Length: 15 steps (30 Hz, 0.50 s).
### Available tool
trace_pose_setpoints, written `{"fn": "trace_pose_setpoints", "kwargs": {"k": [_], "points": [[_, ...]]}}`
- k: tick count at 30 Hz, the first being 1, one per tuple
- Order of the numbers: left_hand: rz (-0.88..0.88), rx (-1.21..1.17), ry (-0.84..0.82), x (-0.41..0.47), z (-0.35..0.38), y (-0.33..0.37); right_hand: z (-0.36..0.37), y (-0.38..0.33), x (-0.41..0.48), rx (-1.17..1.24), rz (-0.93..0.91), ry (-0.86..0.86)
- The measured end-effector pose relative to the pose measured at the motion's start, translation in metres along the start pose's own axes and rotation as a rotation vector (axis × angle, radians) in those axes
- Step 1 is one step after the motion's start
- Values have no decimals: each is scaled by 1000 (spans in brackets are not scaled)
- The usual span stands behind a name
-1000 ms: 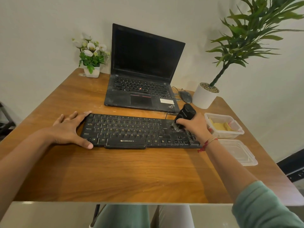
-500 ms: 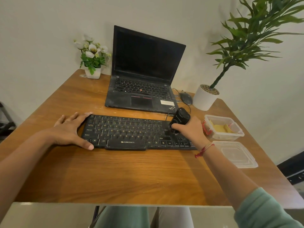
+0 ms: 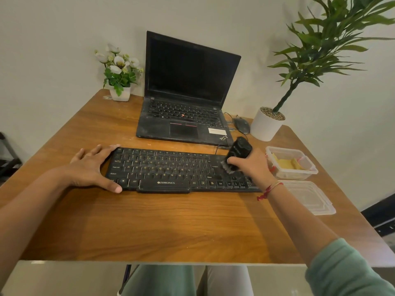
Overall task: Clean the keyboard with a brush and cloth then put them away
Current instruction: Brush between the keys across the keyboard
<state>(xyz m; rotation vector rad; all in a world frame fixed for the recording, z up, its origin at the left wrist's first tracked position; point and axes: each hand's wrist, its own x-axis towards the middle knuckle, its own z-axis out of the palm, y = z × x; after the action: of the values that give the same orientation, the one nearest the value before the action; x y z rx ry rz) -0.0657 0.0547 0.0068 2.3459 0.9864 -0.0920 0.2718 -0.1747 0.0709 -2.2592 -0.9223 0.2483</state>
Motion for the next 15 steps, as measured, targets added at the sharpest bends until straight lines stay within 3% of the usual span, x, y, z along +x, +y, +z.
{"fn": "trace_pose_setpoints", "kwargs": {"k": [4,7,10,15], "points": [[-3,-2,-2,-2,0,2,-7,9,4,-84,-6,126],[-8,-6,1,-3,0,4,7,3,-3,-115,-81,23],[-11,-4,-3,-3,-1,5,-2,11,1,11,3,-34],[5,-3,-4,-2,0,1,-16,20,6,-84,9,101]]}}
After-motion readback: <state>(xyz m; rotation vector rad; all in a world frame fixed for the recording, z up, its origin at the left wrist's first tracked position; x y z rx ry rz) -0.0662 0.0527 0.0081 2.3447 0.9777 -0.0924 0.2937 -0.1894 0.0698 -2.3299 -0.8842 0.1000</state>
